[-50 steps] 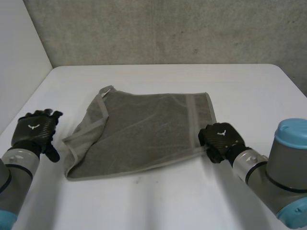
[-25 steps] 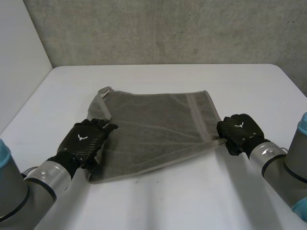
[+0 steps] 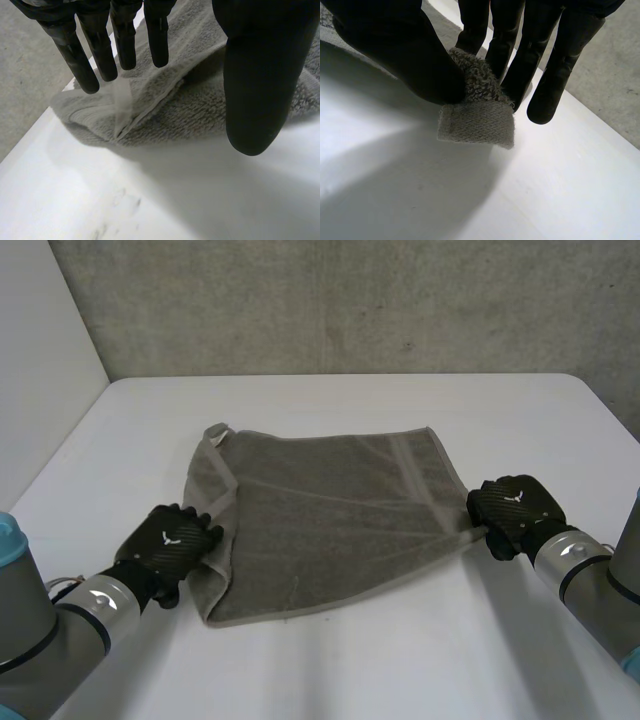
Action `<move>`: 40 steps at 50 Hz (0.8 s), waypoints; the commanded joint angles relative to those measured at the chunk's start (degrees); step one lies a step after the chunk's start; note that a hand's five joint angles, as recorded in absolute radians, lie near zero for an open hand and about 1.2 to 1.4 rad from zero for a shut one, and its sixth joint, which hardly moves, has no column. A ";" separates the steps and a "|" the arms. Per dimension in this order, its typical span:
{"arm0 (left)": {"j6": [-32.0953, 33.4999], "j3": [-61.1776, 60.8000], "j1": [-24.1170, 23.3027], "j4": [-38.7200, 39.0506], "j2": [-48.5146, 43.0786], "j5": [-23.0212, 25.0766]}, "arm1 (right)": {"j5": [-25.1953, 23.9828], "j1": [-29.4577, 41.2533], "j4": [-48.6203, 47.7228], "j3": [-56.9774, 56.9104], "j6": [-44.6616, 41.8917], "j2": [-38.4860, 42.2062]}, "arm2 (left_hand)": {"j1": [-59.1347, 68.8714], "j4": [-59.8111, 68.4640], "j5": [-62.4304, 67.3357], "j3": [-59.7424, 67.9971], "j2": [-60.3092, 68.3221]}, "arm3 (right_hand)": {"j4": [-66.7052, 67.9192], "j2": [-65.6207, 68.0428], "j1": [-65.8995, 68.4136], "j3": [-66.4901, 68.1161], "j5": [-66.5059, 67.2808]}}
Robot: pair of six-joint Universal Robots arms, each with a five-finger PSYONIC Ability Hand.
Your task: Fold the towel.
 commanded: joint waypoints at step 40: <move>-3.21 5.42 -2.83 8.21 -9.11 3.94 | -0.41 0.39 0.05 0.07 -0.26 1.25 | 42.59 42.60 42.78 42.64 42.63 | 10.29 10.50 0.69 10.57 11.04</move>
